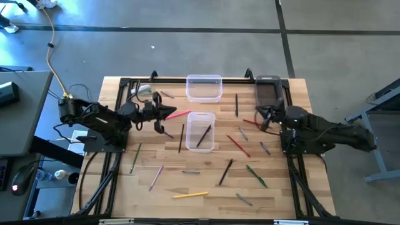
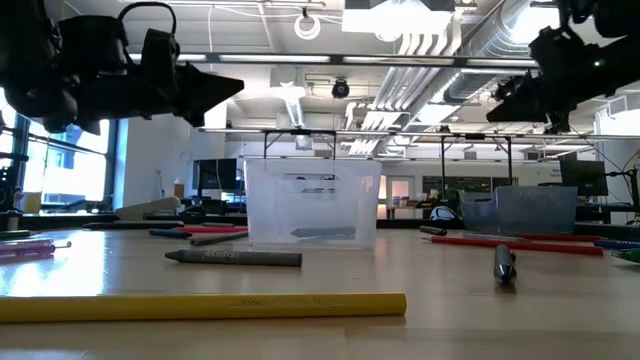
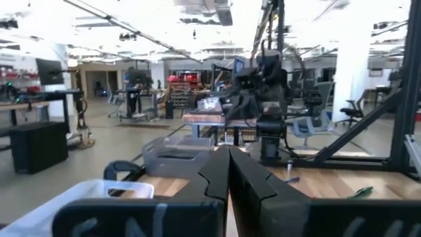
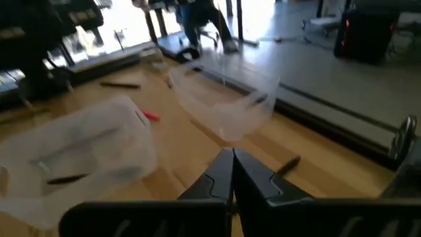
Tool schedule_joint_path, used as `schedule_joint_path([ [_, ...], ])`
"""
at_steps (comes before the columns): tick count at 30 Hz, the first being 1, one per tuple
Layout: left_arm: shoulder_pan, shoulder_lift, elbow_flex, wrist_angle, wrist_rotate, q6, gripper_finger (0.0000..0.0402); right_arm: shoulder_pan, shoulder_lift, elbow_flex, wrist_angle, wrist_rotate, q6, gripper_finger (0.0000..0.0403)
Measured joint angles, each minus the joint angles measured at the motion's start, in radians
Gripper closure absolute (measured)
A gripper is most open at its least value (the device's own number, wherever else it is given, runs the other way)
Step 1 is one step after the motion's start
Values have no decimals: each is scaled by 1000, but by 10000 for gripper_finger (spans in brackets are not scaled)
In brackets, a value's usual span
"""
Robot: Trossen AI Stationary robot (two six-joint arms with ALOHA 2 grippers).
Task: Sort crayons/erasers/pens/pencils in bins
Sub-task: Put the bottom red color pencil into the top transparent bin
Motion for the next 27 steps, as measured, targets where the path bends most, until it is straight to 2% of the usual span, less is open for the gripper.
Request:
schedule_joint_path([
  [5, 23, 0, 12, -1, 59, -19, 402, 25, 218, 102, -62, 4, 80, 402],
  [13, 25, 0, 12, 1, 59, -18, 402, 81, 474, 281, -267, -64, 258, 402],
  [27, 25, 0, 12, 1, 54, -19, 402, 405, 836, 431, -387, -107, 743, 402],
])
